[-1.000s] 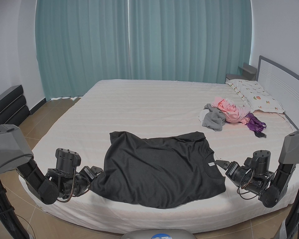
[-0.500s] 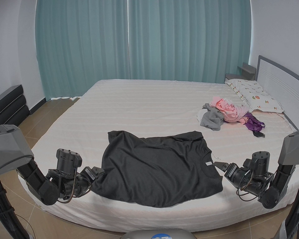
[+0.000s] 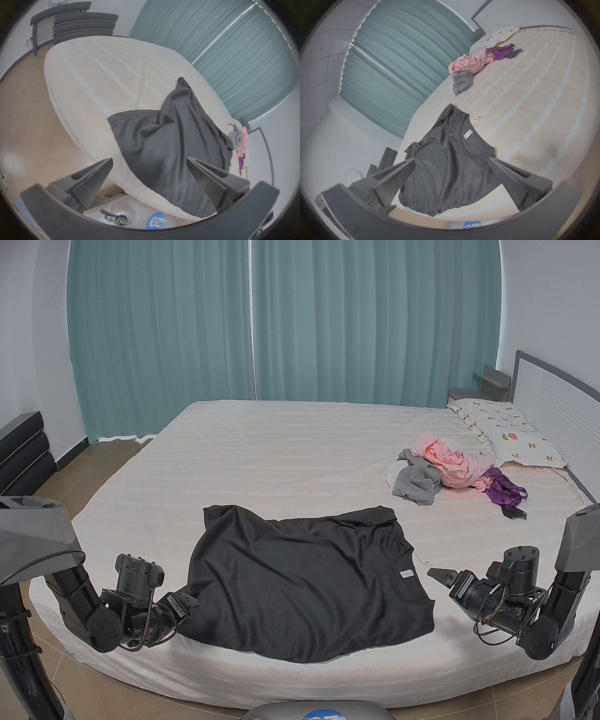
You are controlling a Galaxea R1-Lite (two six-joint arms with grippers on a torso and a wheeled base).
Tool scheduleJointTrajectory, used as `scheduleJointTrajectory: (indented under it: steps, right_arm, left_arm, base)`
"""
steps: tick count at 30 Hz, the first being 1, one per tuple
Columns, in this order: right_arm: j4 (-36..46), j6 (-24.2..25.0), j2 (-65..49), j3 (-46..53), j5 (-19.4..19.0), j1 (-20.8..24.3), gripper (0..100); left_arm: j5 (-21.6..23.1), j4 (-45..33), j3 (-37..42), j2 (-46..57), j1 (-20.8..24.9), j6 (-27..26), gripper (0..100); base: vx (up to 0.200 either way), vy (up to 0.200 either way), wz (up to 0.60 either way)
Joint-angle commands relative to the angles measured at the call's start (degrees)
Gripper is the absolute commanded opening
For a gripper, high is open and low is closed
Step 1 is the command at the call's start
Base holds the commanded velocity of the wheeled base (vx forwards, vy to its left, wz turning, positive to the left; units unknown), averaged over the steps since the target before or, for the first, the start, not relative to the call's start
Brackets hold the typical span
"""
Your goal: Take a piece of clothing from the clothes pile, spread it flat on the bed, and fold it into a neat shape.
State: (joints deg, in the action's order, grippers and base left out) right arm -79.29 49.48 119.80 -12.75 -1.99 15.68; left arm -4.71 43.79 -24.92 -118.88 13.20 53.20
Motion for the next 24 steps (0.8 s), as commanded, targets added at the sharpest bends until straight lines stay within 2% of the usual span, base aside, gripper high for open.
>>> scheduleJointTrajectory:
  steps: [1,7,8,14,24]
  right_arm:
    - [0.0,0.1,0.9,0.0,-0.1,0.0,100]
    - [0.0,0.1,1.1,0.0,-0.2,0.0,100]
    - [0.0,0.1,1.2,0.0,-0.2,0.0,100]
    - [0.0,0.1,1.2,0.0,-0.2,0.5,100]
    - [-0.1,0.1,1.3,0.1,-0.2,0.6,100]
  left_arm:
    - [-0.2,0.1,0.2,-4.5,-2.9,-1.6,100]
    - [-3.8,0.7,-0.9,-7.9,-3.4,-2.8,100]
    - [-4.7,2.9,-1.3,-9.8,-3.6,-2.9,100]
    - [-5.1,10.7,-1.5,-12.3,-5.5,-3.0,100]
    - [-5.2,10.6,-2.4,-13.5,-6.8,-4.1,100]
  base:
    - [0.0,0.0,0.0]
    - [0.0,0.0,0.0]
    - [0.0,0.0,0.0]
    - [0.0,0.0,0.0]
    - [0.0,0.0,0.0]
